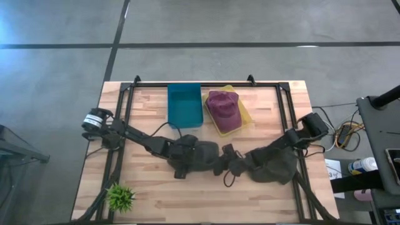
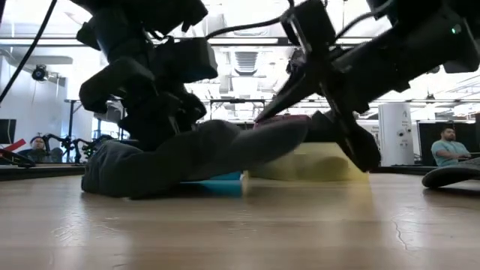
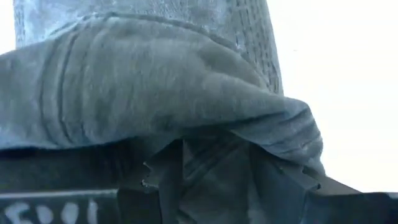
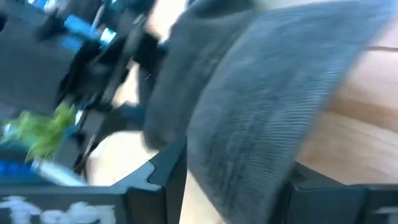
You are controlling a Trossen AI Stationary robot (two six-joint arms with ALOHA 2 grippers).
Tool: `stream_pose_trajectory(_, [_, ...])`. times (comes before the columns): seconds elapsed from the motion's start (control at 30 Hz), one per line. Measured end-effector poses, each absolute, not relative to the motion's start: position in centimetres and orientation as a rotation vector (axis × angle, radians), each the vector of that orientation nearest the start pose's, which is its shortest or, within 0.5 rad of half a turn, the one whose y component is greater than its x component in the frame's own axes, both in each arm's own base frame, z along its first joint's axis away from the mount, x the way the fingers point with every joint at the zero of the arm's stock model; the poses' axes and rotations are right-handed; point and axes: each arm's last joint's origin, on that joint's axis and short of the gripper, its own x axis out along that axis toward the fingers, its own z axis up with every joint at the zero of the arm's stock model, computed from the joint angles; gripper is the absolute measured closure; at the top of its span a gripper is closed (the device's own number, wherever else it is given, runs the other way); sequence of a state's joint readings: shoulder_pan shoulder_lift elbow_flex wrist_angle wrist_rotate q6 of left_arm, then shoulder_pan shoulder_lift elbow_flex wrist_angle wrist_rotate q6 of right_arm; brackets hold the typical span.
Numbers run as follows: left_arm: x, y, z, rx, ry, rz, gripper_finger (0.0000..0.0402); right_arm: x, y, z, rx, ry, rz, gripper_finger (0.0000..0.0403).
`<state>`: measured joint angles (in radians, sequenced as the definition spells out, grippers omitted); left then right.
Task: Pick & Place hat
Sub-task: Put the left black cap into the blue bin
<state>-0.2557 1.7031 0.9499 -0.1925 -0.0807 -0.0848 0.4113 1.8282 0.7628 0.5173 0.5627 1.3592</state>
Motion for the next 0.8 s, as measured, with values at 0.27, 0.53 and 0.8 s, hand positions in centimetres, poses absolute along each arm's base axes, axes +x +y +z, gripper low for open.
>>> stream_pose_trajectory(0.27, [31.6, -9.3, 21.5, 0.205, 0.918, -0.062, 0.0223, 31.6, 12.3, 14.8, 0.869, 0.348, -0.234, 0.0307])
stream_pose_trajectory(0.53, [26.9, -10.4, 29.8, 0.136, 0.811, 0.161, 0.0223, 30.9, 11.2, 18.9, 0.49, 0.358, -0.172, 0.0387])
stream_pose_trajectory(0.8, [22.3, -9.6, 37.4, -0.165, 0.47, 0.342, 0.0223, 30.9, 11.5, 24.3, -0.313, 0.724, -0.077, 0.0389])
